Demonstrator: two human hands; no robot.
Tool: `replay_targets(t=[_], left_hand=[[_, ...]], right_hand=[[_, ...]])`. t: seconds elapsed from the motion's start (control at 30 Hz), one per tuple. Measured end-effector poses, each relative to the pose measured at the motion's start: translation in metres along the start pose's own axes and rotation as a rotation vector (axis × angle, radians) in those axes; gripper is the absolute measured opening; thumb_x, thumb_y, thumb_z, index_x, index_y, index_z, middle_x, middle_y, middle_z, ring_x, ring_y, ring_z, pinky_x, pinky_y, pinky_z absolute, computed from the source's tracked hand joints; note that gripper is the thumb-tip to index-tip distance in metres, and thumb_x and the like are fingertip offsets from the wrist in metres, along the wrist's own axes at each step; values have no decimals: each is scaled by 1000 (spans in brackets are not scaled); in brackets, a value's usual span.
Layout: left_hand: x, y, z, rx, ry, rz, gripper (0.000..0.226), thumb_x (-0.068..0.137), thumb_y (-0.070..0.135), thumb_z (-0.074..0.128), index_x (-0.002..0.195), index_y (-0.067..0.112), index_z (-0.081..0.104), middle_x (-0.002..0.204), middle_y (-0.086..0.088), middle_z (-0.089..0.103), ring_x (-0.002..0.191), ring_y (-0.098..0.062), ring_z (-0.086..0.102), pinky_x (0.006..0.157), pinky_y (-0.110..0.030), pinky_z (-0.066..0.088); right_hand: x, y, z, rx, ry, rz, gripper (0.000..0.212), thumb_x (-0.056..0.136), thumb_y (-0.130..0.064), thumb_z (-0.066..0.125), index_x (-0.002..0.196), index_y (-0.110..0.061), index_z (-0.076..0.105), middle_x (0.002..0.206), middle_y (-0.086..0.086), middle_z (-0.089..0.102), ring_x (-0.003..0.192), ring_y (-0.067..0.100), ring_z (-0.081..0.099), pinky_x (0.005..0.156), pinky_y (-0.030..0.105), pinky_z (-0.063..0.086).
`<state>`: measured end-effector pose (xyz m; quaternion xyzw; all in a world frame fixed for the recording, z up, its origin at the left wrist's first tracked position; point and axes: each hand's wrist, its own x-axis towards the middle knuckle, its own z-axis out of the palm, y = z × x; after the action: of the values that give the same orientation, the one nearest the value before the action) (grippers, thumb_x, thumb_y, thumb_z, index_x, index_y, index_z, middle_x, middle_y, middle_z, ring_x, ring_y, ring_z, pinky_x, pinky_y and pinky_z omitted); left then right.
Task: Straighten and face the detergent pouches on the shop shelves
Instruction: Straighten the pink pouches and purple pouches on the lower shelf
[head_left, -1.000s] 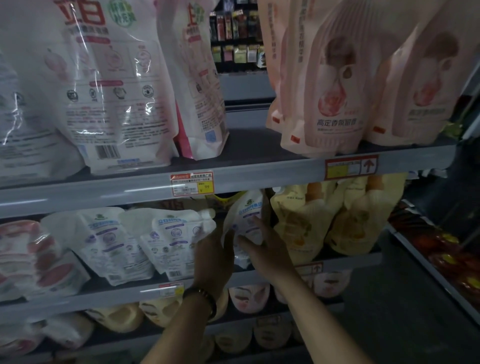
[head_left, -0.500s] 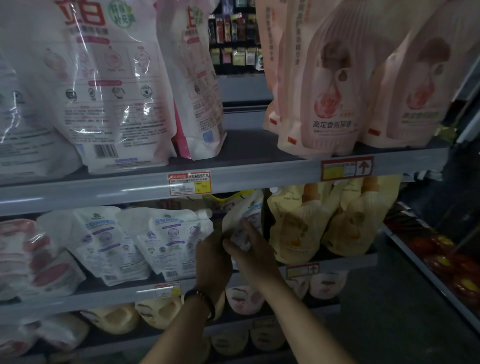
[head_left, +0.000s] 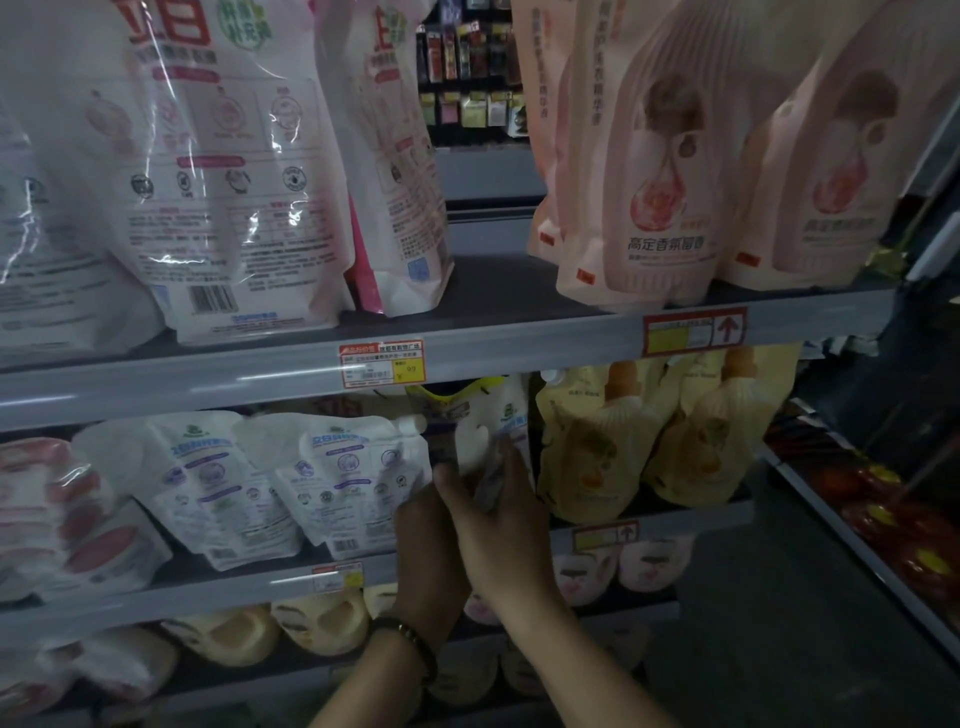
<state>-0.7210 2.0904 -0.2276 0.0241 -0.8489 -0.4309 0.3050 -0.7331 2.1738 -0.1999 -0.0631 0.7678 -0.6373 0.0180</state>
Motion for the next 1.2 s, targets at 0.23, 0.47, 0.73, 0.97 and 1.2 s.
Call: replay_targets(t=[0.23, 0.47, 0.73, 0.97, 1.2], left_hand=[[-9, 0, 4, 154, -70, 177, 34, 81, -4, 86, 112, 9, 81, 95, -7, 82, 108, -13, 61, 78, 14, 28], [-15, 4, 8, 170, -68, 272, 13, 88, 26, 62, 86, 24, 75, 64, 5, 69, 59, -10, 62, 51, -8, 25], [-21, 15, 1, -71, -288, 173, 45, 98, 36, 68, 143, 40, 65, 108, 15, 80, 94, 0, 73, 71, -8, 49], [10, -21, -2, -276, -167, -139, 14, 106, 20, 63, 111, 30, 71, 113, 5, 71, 98, -13, 74, 72, -34, 64], [25, -28, 4, -424, -248, -362, 17, 110, 17, 52, 119, 31, 53, 116, -1, 71, 94, -22, 79, 65, -33, 66]], right_hand=[[-7, -2, -10, -10, 152, -44, 43, 89, -58, 74, 124, -33, 68, 113, -19, 75, 107, -7, 67, 90, 20, 55], [-11, 1, -16, -127, 289, -79, 16, 107, -33, 56, 93, -31, 64, 83, -11, 68, 78, 1, 66, 63, 19, 46], [-2, 7, -33, -175, 391, 2, 46, 111, -35, 50, 77, -6, 62, 70, 14, 67, 65, 29, 66, 62, 50, 56], [-4, 7, -52, -318, 373, -62, 42, 109, -40, 49, 82, -16, 69, 73, 0, 71, 65, 14, 68, 59, 44, 60], [-2, 5, -74, -223, 262, -38, 34, 108, -40, 49, 80, -28, 63, 78, -5, 74, 71, 8, 74, 63, 40, 65]])
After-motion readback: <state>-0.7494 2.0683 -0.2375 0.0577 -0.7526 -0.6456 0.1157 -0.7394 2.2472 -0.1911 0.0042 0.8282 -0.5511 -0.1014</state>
